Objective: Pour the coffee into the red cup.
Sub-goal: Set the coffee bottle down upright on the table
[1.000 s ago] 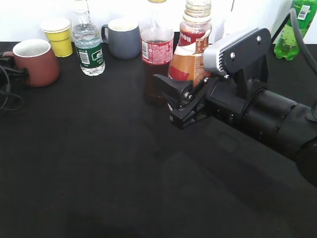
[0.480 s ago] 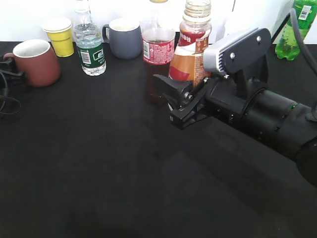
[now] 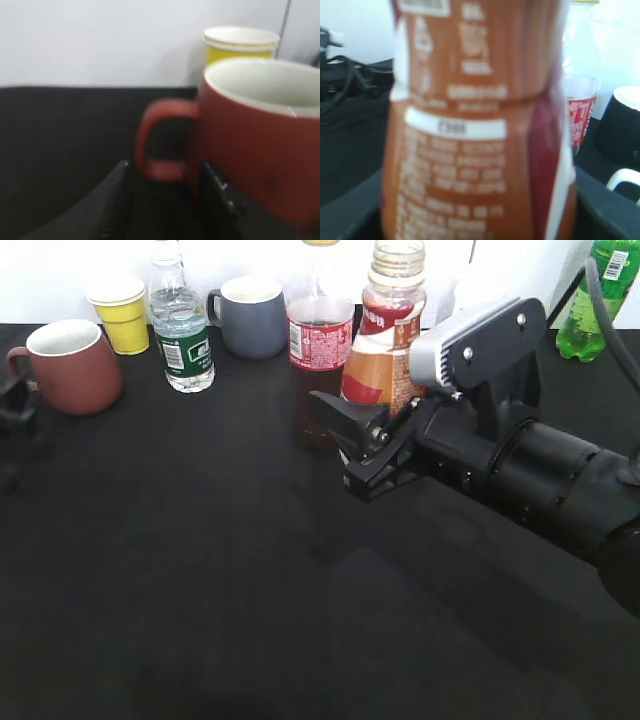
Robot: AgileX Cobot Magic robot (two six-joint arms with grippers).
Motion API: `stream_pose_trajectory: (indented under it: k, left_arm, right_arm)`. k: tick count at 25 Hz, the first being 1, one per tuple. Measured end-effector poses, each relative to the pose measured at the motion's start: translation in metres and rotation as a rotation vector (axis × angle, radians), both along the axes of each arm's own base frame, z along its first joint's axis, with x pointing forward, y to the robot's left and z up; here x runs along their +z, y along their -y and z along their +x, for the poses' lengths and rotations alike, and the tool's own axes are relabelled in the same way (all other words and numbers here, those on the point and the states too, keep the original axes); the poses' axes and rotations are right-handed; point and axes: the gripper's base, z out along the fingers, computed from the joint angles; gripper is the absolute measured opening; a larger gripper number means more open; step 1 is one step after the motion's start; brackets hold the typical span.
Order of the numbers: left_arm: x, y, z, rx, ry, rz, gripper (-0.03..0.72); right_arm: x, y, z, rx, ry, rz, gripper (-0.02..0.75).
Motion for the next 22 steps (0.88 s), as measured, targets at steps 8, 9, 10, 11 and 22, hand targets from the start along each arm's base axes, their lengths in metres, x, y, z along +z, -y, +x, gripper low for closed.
stream_pose_trajectory:
  k: [8,9,10,11,22]
  left_arm:
    - [0.05,0.067,-0.087,-0.22,0.011,0.018,0.333]
    - [0.055,0.08,-0.092,-0.276,0.011,0.026,0.333]
    - [0.058,0.091,-0.095,-0.318,0.014,0.029,0.333]
    - [0.059,0.098,-0.097,-0.349,0.018,0.029,0.333]
    - [0.059,0.104,-0.099,-0.374,0.016,0.026,0.333]
  right_arm:
    - [-0.007,0.023,0.011,-0.257,-0.037,-0.008,0.528]
    - [-0.01,0.032,0.014,-0.336,-0.047,-0.028,0.528]
    - [-0.012,0.042,0.018,-0.406,-0.062,-0.029,0.528]
    - [-0.012,0.053,0.024,-0.463,-0.067,-0.029,0.528]
    - [-0.021,0.189,0.086,-0.755,-0.061,-0.032,0.528]
